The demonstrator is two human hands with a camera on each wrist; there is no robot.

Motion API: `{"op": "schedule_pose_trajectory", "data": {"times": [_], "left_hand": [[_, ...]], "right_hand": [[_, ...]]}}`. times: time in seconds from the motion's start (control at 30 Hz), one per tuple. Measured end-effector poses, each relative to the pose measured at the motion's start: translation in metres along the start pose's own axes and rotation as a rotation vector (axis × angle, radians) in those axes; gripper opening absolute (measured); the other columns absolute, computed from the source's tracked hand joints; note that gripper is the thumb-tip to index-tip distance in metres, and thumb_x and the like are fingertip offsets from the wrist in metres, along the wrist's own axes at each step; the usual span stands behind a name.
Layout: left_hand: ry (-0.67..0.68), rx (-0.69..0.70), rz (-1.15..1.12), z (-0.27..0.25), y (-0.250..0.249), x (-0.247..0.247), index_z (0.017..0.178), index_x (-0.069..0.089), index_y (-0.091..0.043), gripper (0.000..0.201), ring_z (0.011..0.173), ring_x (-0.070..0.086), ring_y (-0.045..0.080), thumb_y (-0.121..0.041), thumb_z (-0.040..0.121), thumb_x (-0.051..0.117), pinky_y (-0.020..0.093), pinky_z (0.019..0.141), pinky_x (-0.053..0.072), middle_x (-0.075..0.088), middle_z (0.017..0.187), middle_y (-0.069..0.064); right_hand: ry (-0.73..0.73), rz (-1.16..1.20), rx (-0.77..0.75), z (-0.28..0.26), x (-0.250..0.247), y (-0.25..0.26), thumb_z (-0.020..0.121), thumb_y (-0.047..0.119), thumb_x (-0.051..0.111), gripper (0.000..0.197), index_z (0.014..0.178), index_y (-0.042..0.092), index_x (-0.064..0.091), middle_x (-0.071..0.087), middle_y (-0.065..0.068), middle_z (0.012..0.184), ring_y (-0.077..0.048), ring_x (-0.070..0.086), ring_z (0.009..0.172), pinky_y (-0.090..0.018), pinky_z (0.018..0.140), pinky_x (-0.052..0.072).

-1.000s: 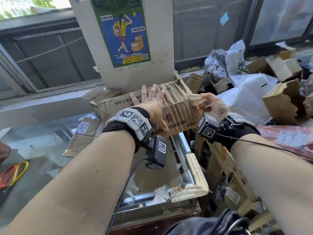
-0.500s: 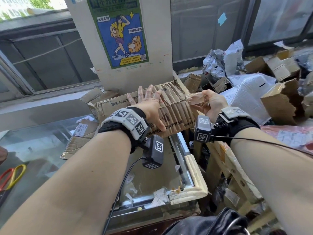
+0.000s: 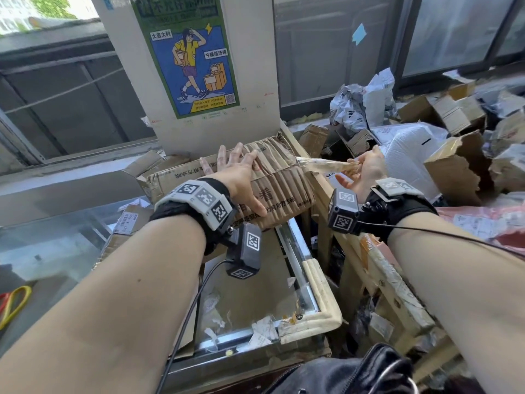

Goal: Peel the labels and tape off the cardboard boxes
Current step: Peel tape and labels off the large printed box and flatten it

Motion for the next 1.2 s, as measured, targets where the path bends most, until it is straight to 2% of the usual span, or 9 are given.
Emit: {"op": "schedule_pose_trajectory", "data": {"times": [0.13, 0.27, 0.43, 0.53, 0.6, 0.73, 0.9, 1.1, 1.2], "left_hand": [[-0.017, -0.05, 0.023, 0.002, 0.005, -0.004, 0.152, -0.004, -0.04, 0.134, 0.145, -0.023, 0.03, -0.053, 0.054, 0.087, 0.062, 0.113, -0.009, -0.022, 0.16, 0.002], [-0.023, -0.085, 0.045, 0.002, 0.001, -0.004, 0.151, -0.001, -0.045, 0.132, 0.145, -0.021, 0.036, -0.054, 0.053, 0.088, 0.07, 0.11, -0.003, -0.022, 0.16, 0.006], [-0.057, -0.081, 0.042, -0.002, -0.001, -0.004, 0.151, -0.001, -0.045, 0.131, 0.145, -0.019, 0.036, -0.056, 0.054, 0.087, 0.076, 0.105, -0.001, -0.018, 0.161, 0.005], [-0.119, -0.082, 0.026, -0.004, 0.007, -0.007, 0.153, -0.002, -0.037, 0.132, 0.146, -0.017, 0.036, -0.062, 0.054, 0.083, 0.069, 0.111, -0.003, -0.02, 0.16, 0.009], [-0.184, -0.095, -0.01, -0.007, 0.016, -0.012, 0.154, -0.001, -0.031, 0.134, 0.145, -0.015, 0.04, -0.068, 0.053, 0.079, 0.058, 0.116, -0.003, -0.02, 0.159, 0.016], [-0.265, -0.147, -0.09, -0.018, 0.042, -0.019, 0.154, 0.013, -0.021, 0.128, 0.147, 0.001, 0.041, -0.079, 0.054, 0.07, 0.059, 0.117, 0.005, 0.004, 0.159, 0.022], [-0.304, -0.267, -0.153, -0.033, 0.095, -0.02, 0.146, 0.025, -0.031, 0.116, 0.147, 0.002, 0.04, -0.083, 0.051, 0.068, 0.069, 0.111, 0.006, 0.003, 0.161, 0.013], [-0.472, -0.33, -0.466, -0.047, 0.132, -0.02, 0.152, 0.015, -0.013, 0.111, 0.146, 0.015, 0.034, -0.063, 0.071, 0.072, 0.045, 0.117, 0.023, 0.002, 0.16, 0.014], [-0.569, -0.381, -0.572, -0.05, 0.14, -0.027, 0.146, 0.025, -0.002, 0.094, 0.141, 0.027, 0.033, -0.048, 0.079, 0.073, 0.041, 0.116, 0.026, 0.022, 0.152, 0.019]], "right_hand": [[-0.07, -0.236, -0.174, 0.001, -0.015, 0.009, 0.083, 0.009, 0.057, 0.065, 0.141, 0.032, 0.04, 0.062, -0.006, 0.1, -0.017, 0.06, 0.077, -0.032, 0.07, 0.053], [-0.176, -0.306, -0.245, -0.005, -0.025, 0.019, 0.089, 0.033, 0.057, 0.031, 0.084, 0.007, 0.074, 0.071, -0.015, 0.091, -0.02, 0.057, 0.063, -0.034, 0.067, 0.045], [-0.362, -0.678, -0.318, -0.026, -0.028, 0.048, 0.092, 0.016, 0.047, 0.038, 0.127, 0.0, 0.051, 0.05, -0.019, 0.134, -0.034, 0.046, 0.122, -0.037, 0.099, 0.036], [-0.308, -0.882, -0.723, -0.057, 0.012, 0.077, 0.089, 0.007, 0.05, 0.035, 0.123, 0.007, 0.051, 0.048, -0.012, 0.131, -0.027, 0.042, 0.122, -0.028, 0.094, 0.033], [-0.063, -0.917, -0.899, -0.073, 0.054, 0.077, 0.089, 0.003, 0.05, 0.026, 0.114, 0.005, 0.056, 0.054, -0.011, 0.117, -0.023, 0.049, 0.111, -0.02, 0.087, 0.035], [0.413, -0.964, -0.659, -0.074, 0.105, 0.028, 0.092, 0.016, 0.057, 0.028, 0.119, 0.008, 0.053, 0.059, -0.004, 0.11, -0.017, 0.058, 0.1, -0.03, 0.091, 0.049], [0.422, -1.285, -0.643, -0.072, 0.124, -0.003, 0.091, 0.025, 0.055, 0.04, 0.129, 0.014, 0.05, 0.053, -0.006, 0.13, -0.023, 0.051, 0.118, -0.036, 0.102, 0.039], [0.333, -1.261, -0.546, -0.062, 0.132, -0.001, 0.081, 0.027, 0.063, 0.056, 0.133, 0.016, 0.048, 0.053, -0.009, 0.131, -0.028, 0.049, 0.122, -0.041, 0.103, 0.041], [0.323, -1.191, -0.432, -0.052, 0.13, -0.003, 0.073, 0.016, 0.069, 0.065, 0.134, 0.015, 0.046, 0.051, -0.012, 0.132, -0.031, 0.047, 0.123, -0.044, 0.104, 0.041]]}}
Point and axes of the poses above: each hand's wrist, its own z-axis towards the middle knuckle, its own x-axis out of the palm, y = z × x, the point moved 9 cm from there along z, towards the middle knuckle
